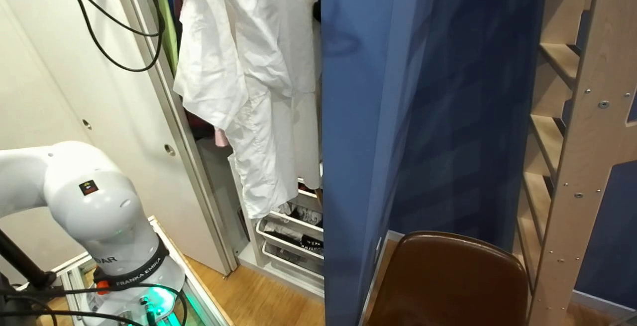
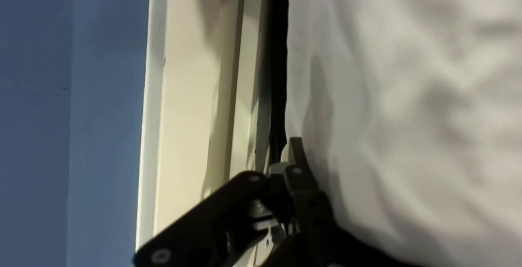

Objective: Hang two shirts on the first and second hooks, respectively

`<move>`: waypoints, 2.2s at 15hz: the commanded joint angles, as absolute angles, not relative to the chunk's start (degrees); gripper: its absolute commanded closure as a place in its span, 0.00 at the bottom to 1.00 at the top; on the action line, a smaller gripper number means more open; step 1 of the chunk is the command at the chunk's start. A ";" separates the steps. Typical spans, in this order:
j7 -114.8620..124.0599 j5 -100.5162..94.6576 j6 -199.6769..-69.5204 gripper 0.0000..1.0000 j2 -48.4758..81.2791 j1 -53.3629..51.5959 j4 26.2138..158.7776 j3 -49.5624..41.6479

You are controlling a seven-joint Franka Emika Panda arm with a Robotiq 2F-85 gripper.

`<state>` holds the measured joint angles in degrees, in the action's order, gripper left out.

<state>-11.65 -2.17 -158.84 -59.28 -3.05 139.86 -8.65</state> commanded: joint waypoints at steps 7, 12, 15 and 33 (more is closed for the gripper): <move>-10.25 -6.85 -146.40 0.12 -62.35 6.07 134.34 -3.33; -8.99 -5.93 -133.94 0.00 -66.91 4.44 130.45 -0.32; -7.17 -4.75 -130.35 0.00 -66.37 2.64 128.12 1.52; -4.52 2.86 -144.71 0.00 -50.58 -9.32 122.80 1.73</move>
<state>-5.02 -0.39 -141.73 -57.23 -5.76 126.78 3.16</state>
